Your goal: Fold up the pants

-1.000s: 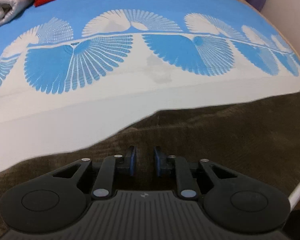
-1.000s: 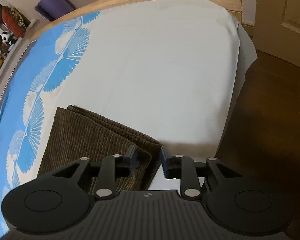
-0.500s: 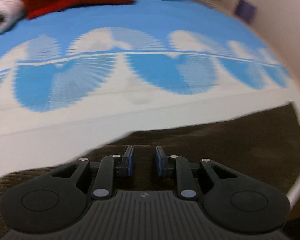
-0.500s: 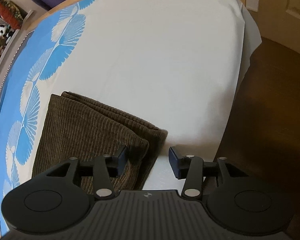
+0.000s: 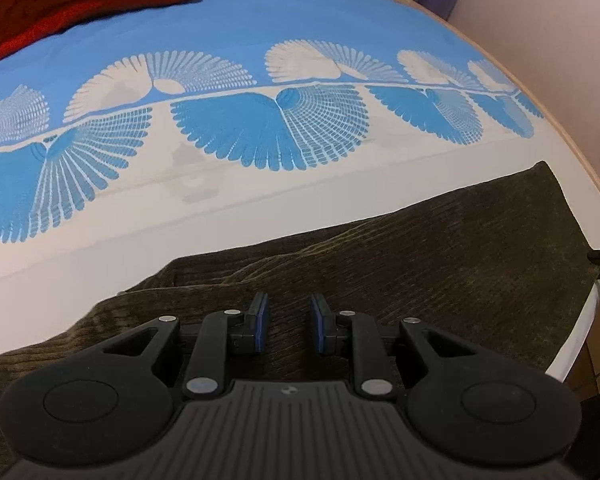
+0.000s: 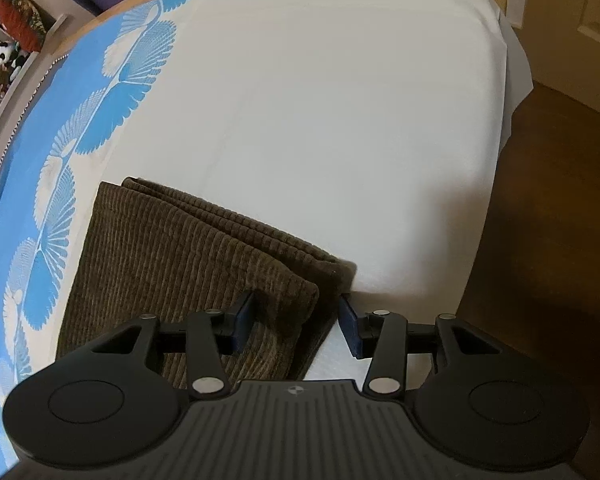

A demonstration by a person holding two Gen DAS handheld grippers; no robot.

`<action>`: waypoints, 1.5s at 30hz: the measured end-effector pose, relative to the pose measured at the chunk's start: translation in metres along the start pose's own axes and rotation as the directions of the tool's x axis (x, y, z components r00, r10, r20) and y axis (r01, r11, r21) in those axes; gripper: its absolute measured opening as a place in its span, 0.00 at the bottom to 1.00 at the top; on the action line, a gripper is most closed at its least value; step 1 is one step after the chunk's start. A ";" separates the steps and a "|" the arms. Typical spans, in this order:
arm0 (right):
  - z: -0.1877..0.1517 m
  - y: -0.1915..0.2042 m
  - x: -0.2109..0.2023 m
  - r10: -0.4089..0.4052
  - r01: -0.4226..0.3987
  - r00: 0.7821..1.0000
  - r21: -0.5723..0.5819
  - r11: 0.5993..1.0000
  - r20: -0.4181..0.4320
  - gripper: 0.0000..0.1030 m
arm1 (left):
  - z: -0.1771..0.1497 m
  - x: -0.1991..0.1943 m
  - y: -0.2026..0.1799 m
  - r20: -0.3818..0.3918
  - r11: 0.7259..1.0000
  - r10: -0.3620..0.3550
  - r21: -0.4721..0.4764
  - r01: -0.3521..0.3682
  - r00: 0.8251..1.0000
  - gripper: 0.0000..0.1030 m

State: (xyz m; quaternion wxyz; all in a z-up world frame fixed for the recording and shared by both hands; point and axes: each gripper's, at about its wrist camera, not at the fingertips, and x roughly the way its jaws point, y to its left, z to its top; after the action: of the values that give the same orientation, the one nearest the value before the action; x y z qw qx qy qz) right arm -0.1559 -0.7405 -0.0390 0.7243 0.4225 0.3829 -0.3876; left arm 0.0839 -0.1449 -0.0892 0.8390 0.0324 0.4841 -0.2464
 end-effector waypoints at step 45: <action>-0.424 0.274 -0.087 0.176 -0.315 0.934 -0.949 -0.007 -0.311 0.17 | -0.099 -0.165 0.160 -0.030 0.896 0.319 -0.315 -0.312 0.947 0.26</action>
State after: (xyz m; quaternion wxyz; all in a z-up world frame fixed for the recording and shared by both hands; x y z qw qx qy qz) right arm -0.0451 -0.2405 -0.0237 0.8479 -0.1146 0.4986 0.1388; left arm 0.0087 0.0873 -0.0338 0.8673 -0.0267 0.4963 -0.0269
